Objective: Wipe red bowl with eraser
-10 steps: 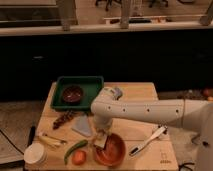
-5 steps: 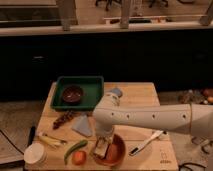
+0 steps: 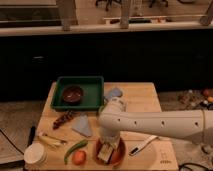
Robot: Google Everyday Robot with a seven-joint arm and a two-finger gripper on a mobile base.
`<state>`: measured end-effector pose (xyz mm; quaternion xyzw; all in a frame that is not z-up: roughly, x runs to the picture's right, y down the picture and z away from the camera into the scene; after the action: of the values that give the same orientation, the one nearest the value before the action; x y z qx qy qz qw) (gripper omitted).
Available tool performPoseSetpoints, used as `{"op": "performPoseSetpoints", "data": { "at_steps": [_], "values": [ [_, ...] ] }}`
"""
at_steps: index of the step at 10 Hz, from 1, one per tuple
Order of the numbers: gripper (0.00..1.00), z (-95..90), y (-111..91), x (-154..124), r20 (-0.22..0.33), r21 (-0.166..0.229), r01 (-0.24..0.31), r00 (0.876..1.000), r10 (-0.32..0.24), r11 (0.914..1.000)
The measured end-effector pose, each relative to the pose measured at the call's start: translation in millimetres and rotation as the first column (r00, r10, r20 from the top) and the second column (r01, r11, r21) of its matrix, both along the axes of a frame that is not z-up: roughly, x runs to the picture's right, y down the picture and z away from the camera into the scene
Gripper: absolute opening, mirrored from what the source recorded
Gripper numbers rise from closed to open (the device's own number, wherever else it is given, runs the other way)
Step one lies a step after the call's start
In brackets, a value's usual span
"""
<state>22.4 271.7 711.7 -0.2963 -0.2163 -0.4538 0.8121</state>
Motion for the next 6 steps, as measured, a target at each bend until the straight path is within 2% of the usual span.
{"op": "performPoseSetpoints", "data": {
  "at_steps": [3,6],
  "values": [
    [0.0,6.2,-6,23,-0.078,0.035,-0.037,0.996,0.04,0.9987],
    [0.0,20.7,-23,36,-0.12,0.069,-0.043,0.991,0.051,0.9967]
  ]
}}
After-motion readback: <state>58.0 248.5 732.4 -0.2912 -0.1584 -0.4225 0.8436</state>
